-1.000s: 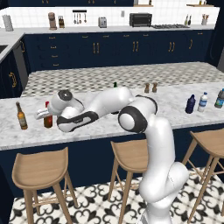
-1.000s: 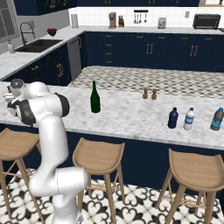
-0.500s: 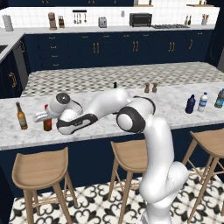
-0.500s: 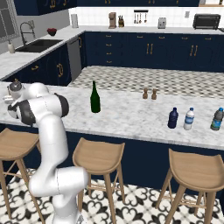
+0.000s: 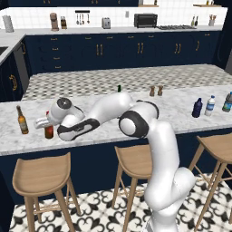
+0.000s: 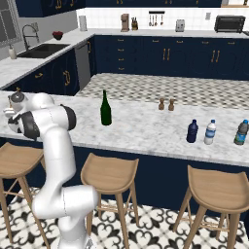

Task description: Move the plastic bottles in the middle to the plastics group, and the glass bottles in the middle to the glass group.

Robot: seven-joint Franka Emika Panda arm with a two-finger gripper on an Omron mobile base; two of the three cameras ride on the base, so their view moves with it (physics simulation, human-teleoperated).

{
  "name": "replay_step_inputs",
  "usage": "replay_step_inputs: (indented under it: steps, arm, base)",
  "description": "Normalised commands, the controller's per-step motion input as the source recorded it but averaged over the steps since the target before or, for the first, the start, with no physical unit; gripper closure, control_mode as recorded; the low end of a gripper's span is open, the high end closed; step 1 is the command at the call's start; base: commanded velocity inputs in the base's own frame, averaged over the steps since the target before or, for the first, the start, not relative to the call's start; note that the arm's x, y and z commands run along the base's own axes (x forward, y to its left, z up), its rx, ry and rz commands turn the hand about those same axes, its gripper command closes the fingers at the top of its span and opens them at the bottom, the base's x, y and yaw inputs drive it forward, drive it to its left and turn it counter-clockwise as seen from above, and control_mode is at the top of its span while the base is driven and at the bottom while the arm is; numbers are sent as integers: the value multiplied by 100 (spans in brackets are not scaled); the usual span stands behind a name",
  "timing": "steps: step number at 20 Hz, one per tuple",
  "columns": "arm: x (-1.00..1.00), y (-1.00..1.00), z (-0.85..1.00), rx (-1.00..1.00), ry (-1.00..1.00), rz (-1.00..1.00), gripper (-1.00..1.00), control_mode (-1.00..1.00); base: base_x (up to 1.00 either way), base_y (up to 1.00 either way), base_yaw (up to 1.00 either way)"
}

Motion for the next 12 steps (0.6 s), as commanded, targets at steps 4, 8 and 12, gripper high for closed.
replay_step_inputs:
  steps: [4,8,12]
  arm:
    - [11,0,0,0,0,-2,100,-100]
    - [15,0,0,0,0,0,100,-100]
    - [28,9,0,-1,0,0,100,-100]
  base:
    - [0,0,0]
    - [0,0,0]
    - [0,0,0]
